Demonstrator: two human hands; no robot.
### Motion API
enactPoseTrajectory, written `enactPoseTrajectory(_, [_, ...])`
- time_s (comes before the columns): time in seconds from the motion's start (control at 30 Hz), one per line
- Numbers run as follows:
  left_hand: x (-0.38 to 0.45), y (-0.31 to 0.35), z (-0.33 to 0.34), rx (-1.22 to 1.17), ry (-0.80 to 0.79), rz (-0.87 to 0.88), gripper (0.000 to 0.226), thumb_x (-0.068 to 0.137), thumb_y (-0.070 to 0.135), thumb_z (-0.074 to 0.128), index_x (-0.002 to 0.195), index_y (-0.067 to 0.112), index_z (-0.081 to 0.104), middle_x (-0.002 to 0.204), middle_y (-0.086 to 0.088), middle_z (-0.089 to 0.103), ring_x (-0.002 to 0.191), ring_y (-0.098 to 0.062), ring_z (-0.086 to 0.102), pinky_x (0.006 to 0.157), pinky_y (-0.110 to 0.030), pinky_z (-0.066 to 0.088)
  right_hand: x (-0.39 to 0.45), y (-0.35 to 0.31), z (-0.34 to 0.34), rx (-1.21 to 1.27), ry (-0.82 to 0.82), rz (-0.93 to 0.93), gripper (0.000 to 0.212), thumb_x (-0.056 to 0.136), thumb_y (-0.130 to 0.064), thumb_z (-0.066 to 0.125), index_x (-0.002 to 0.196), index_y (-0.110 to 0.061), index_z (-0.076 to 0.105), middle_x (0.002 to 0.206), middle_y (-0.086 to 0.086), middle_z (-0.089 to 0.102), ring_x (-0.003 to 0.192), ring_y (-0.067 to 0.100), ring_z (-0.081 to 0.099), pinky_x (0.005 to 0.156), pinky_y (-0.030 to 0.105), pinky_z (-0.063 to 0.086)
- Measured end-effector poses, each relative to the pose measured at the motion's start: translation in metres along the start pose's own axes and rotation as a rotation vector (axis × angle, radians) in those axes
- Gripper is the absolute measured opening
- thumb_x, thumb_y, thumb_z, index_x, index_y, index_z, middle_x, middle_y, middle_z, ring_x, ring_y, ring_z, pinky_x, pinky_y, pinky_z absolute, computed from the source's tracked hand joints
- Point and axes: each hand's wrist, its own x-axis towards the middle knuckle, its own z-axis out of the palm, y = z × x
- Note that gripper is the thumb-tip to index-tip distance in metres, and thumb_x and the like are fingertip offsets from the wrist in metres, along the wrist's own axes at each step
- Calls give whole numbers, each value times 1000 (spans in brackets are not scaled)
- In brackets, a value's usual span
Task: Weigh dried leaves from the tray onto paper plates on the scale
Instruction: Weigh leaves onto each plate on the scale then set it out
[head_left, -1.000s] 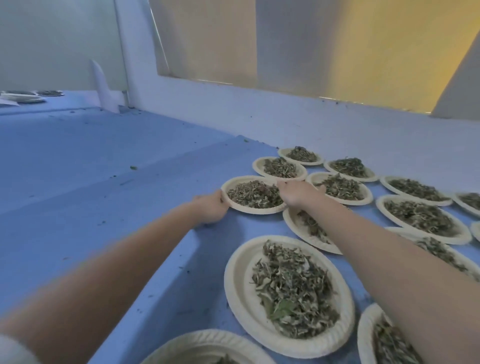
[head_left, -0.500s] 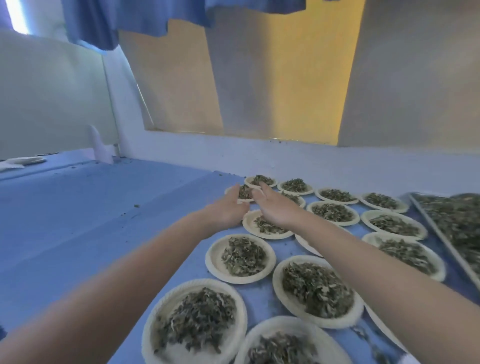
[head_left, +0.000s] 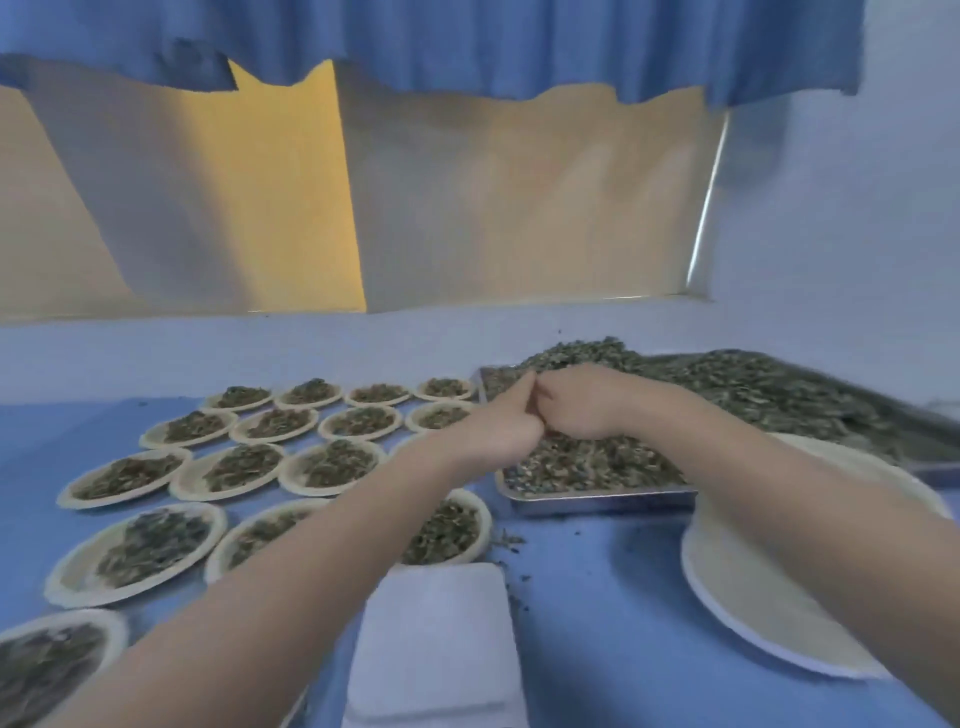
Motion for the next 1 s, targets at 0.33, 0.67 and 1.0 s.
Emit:
enactPoseTrajectory(0.33, [75,97,161,197,-70,124,36,95,18,37,131,17,42,137,-8,47,125,-31,43,100,-35,38,-75,193,8,-56,21,217,34,100,-23,34,120,-11,59,119,8,63,106,26,57,85,31,45])
enactPoseTrajectory(0.67, [98,83,154,331,150,-36,19,81,-1,56,79,18,54,82,-3,53,71,-18,44,61,-26,36,-74,261,31,79,203,311,22,91,-22,60,90,-3,70,90,14,69,80,26,62,69,34,49])
enactPoseTrajectory(1.0, [95,102,121,329,263,32,29,85,-3,50,89,23,62,88,-5,56,73,-19,46,62,-27,37,-72,239,-4,44,278,270,41,88,-11,58,56,-16,33,55,2,28,59,19,27,52,29,19])
